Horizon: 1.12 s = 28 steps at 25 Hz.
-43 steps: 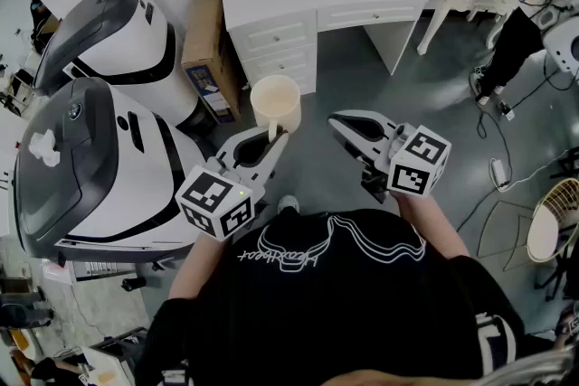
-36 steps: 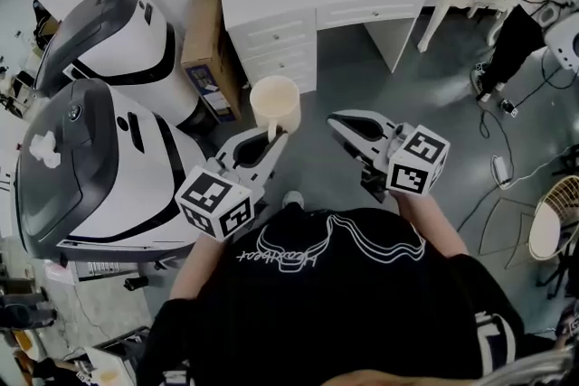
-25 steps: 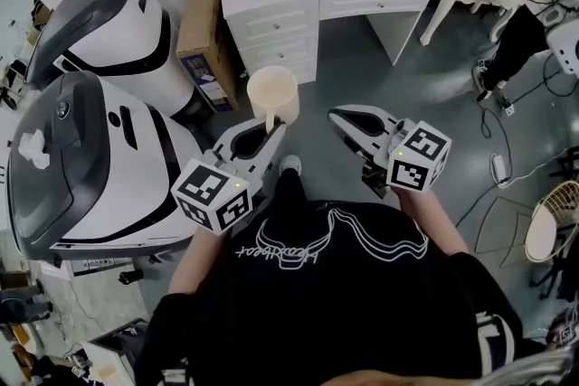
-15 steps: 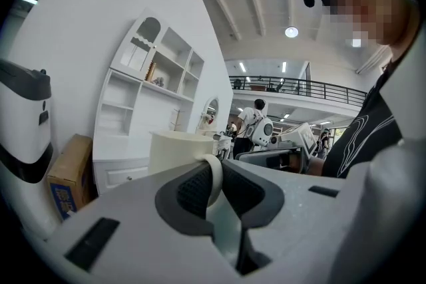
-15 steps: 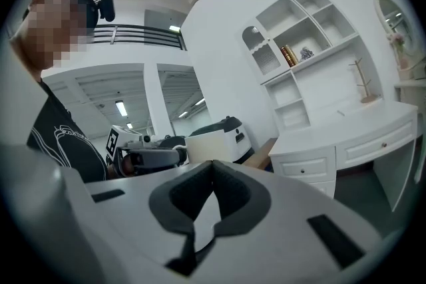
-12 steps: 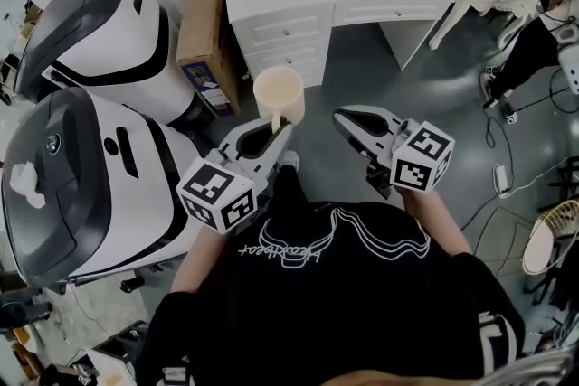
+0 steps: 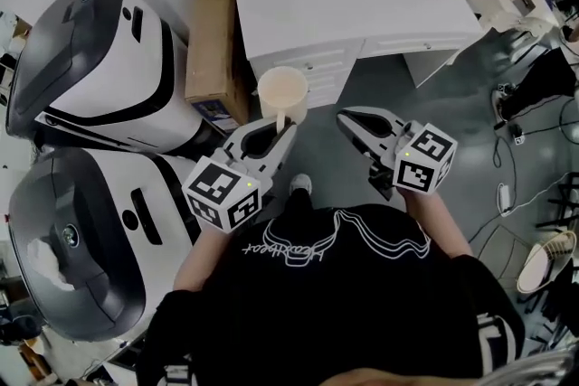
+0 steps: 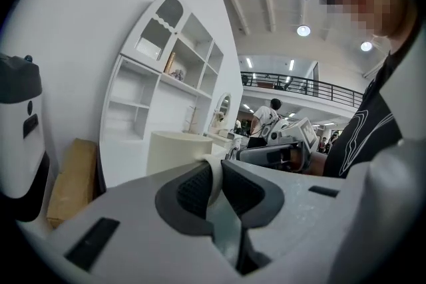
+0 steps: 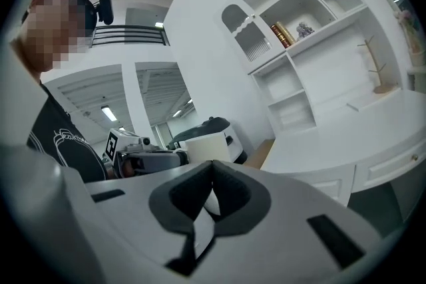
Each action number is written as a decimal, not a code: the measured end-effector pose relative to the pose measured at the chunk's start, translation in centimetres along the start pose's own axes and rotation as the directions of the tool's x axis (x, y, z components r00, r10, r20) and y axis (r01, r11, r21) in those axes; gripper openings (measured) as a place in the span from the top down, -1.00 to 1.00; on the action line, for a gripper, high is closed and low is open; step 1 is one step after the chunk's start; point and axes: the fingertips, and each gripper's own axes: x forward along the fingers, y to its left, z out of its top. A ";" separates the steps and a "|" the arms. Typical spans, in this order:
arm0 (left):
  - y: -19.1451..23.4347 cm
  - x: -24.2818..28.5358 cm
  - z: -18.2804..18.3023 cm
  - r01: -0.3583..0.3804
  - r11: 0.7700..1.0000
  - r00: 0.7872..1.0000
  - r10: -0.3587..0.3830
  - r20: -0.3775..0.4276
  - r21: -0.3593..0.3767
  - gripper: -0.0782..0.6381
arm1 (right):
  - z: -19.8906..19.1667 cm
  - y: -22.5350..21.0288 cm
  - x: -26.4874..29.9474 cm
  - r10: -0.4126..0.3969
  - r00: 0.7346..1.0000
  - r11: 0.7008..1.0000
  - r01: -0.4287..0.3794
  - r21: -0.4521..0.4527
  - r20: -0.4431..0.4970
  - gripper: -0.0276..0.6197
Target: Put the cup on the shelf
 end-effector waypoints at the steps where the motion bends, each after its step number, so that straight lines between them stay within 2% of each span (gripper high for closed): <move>1: 1.4 0.5 0.6 0.001 1.000 1.000 -0.001 -0.002 0.000 0.67 | 0.7 -1.0 1.1 -0.005 1.000 1.000 0.005 0.003 -0.001 0.90; 5: 6.6 2.6 2.5 0.008 1.000 1.000 -0.008 -0.008 0.005 0.67 | 3.1 -4.4 4.9 -0.020 1.000 1.000 0.020 0.006 0.008 0.89; 9: 10.0 4.6 3.9 0.026 1.000 1.000 -0.025 -0.009 0.018 0.67 | 4.8 -6.9 7.5 -0.036 0.999 0.999 0.036 0.007 0.020 0.90; 17: 13.1 7.4 5.2 0.052 0.998 0.999 -0.052 -0.012 0.018 0.67 | 6.1 -10.0 9.3 -0.061 0.998 0.998 0.061 0.012 0.020 0.90; 28: 17.7 11.3 6.8 0.012 1.000 1.000 -0.012 -0.015 0.006 0.67 | 8.5 -15.4 12.7 -0.016 1.000 1.000 0.016 0.020 0.011 0.90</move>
